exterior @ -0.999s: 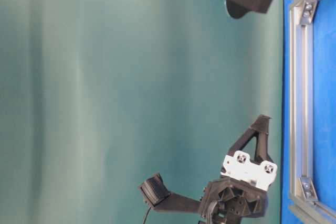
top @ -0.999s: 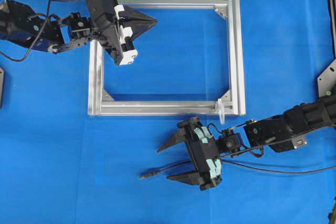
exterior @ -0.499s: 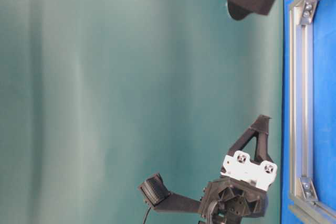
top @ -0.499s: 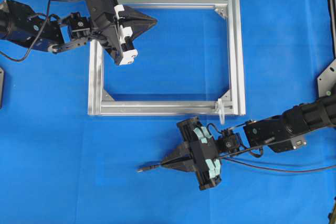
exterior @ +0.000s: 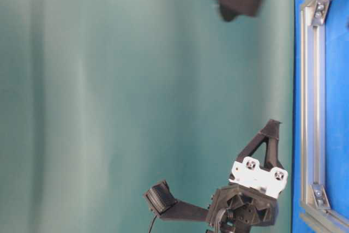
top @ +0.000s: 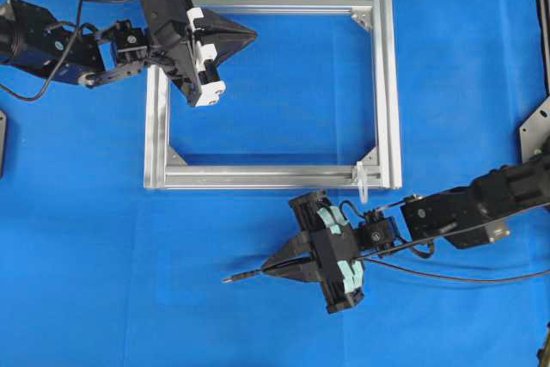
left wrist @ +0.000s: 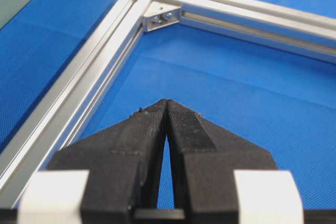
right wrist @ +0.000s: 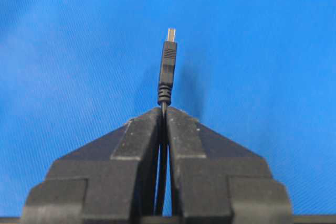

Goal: Insert the wire through the string loop located on the right side.
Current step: 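Lower the right gripper and grasp the cable just behind the USB plug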

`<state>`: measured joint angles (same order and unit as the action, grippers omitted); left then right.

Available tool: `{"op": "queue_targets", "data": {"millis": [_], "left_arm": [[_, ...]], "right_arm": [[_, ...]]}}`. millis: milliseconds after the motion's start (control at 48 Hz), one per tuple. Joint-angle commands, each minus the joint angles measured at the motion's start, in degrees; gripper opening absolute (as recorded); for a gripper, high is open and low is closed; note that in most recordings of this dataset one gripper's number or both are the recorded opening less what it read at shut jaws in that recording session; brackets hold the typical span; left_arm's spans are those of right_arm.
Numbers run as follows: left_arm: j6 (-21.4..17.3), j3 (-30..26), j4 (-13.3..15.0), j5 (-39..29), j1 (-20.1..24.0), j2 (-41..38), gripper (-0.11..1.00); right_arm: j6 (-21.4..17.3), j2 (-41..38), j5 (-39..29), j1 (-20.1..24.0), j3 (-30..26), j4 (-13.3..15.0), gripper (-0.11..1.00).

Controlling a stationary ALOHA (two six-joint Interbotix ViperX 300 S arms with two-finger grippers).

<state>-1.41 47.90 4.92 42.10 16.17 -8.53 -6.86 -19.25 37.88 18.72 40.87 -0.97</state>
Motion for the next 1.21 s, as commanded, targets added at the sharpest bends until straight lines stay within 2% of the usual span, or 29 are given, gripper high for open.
{"op": "queue_targets", "data": {"millis": [0, 146, 271, 1186], "left_arm": [[0.00, -0.70, -0.18, 0.26, 0.09, 1.85, 0.00], [0.09, -0.70, -0.18, 0.26, 0.09, 1.85, 0.00], [0.09, -0.70, -0.18, 0.26, 0.09, 1.85, 0.00], [0.18, -0.79, -0.18, 0.26, 0.09, 1.85, 0.00]], "right_arm": [[-0.09, 4.48, -2.90, 0.09, -1.67, -0.09, -0.02], [0.09, 8.88, -10.28, 0.09, -3.25, -0.09, -0.02], [0.62, 10.20, -13.80, 0.09, -4.13, 0.00, -0.02], [1.05, 10.20, -14.06, 0.09, -3.69, 0.00, -0.02]]}}
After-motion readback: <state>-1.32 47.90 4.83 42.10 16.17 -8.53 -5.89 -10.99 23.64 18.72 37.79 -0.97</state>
